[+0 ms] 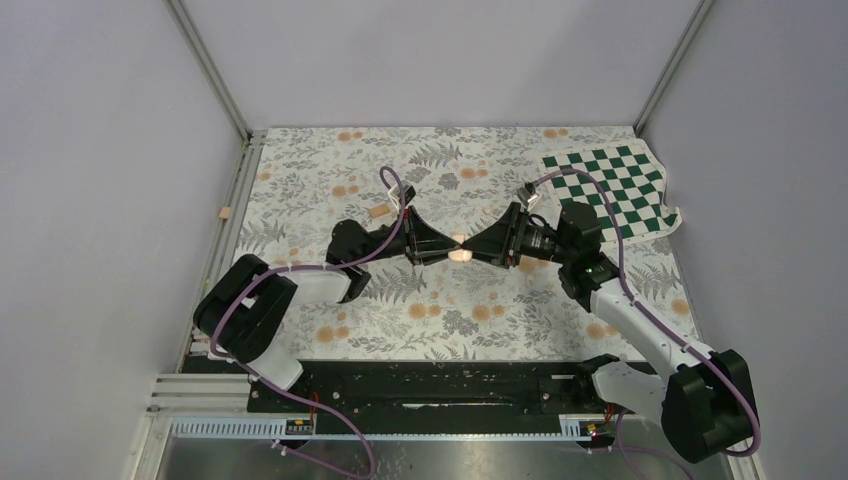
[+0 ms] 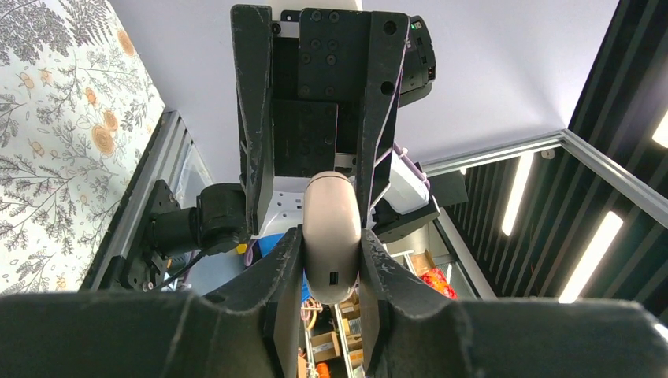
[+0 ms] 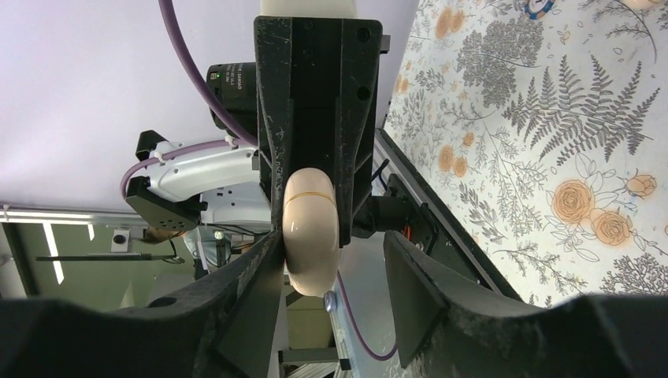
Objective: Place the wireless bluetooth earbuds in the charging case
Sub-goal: Open the charging case.
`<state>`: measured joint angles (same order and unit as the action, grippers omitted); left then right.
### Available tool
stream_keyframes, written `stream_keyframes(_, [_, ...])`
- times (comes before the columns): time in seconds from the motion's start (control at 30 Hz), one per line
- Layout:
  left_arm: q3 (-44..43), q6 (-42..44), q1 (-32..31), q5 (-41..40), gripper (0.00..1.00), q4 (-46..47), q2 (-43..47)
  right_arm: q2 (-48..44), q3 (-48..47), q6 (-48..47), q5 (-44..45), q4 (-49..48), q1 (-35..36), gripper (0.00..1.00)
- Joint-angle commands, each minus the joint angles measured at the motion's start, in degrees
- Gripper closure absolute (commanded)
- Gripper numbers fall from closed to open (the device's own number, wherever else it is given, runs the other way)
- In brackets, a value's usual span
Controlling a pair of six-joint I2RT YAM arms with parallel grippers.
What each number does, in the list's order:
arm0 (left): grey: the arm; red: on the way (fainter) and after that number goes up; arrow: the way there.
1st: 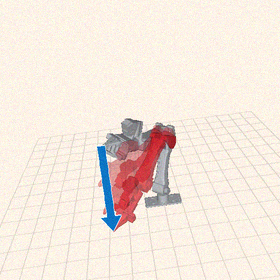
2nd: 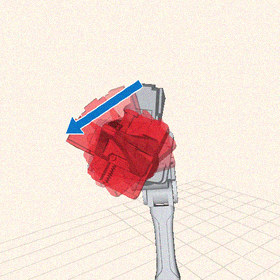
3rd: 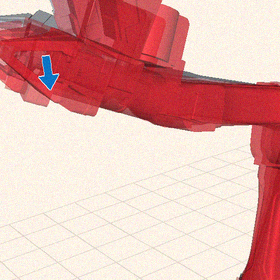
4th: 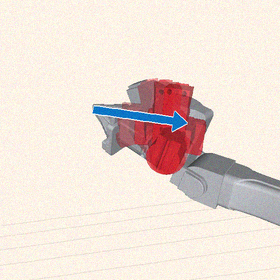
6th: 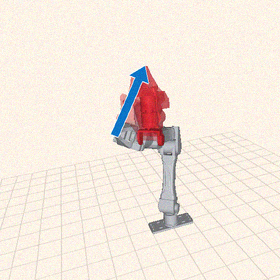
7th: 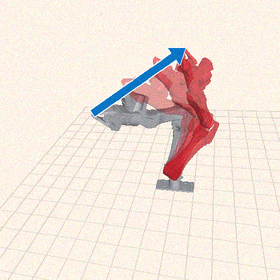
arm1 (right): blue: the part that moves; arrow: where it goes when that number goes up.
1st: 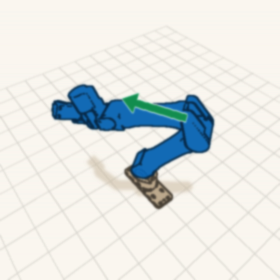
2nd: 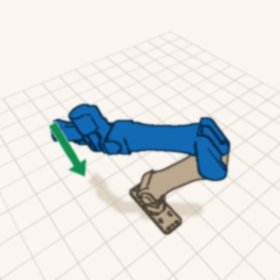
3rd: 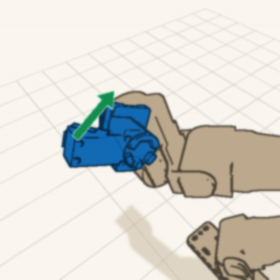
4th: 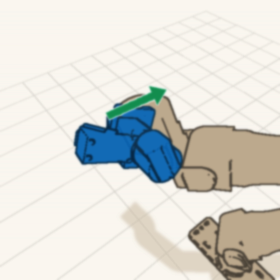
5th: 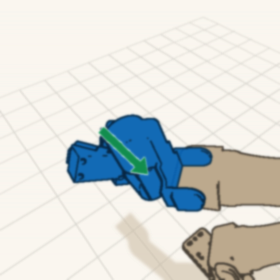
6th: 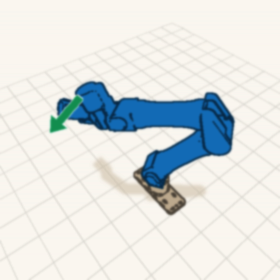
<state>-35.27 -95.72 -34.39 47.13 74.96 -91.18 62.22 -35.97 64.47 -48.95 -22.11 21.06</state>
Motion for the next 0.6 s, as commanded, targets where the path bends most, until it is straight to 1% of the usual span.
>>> stream_keyframes(0.0, [-0.8,-1.2,0.0,-0.4,1.00,7.2,5.1,-1.2,2.5,0.2,2.5,-1.5,-0.3,0.45])
stream_keyframes(0.1, [-0.9,-1.2,0.1,-0.4,1.00,6.9,5.9,-1.1,3.7,2.3,2.7,-4.8,-0.8,0.46])
stream_keyframes(0.23, [-0.3,-0.9,0.3,-0.4,1.00,6.1,6.8,-1.3,4.8,3.2,2.7,-6.4,-1.0,0.46])
stream_keyframes(0.57, [0.3,-0.5,0.7,-0.9,1.00,5.3,6.9,-2.8,5.3,3.1,1.9,-6.3,-1.6,0.47])
